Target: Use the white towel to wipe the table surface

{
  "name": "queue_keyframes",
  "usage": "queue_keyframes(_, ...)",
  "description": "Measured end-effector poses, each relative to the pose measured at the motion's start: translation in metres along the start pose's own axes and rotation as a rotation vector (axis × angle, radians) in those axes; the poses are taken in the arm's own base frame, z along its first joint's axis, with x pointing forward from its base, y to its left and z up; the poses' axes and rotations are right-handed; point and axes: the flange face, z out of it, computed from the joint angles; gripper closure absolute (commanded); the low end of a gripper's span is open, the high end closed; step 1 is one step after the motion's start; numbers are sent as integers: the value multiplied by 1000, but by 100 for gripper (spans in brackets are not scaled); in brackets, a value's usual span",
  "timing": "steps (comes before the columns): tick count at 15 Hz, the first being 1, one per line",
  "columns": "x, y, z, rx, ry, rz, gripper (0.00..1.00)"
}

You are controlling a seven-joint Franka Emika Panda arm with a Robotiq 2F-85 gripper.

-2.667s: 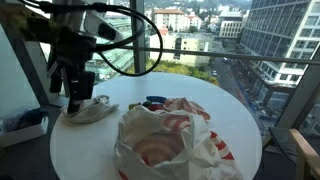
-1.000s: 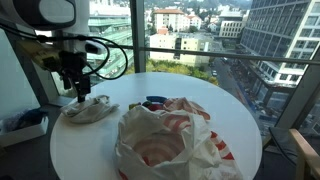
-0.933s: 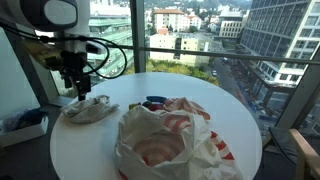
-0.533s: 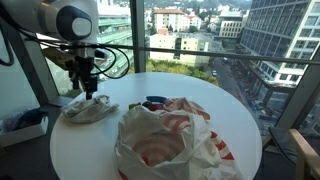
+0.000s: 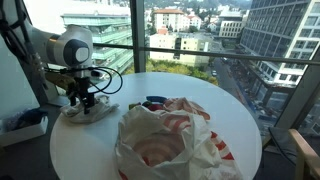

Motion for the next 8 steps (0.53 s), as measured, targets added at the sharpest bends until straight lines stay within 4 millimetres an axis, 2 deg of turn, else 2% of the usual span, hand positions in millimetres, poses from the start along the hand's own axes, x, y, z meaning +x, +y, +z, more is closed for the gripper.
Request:
queue_keyframes(5, 12, -20, 14, 80, 158, -5, 0)
queue_keyframes(6, 14, -21, 19, 88, 180, -3, 25)
queue_keyframes(7, 16, -20, 23, 93, 200, 0, 25)
queue_keyframes(8, 18, -19, 28, 95, 215, 1, 34)
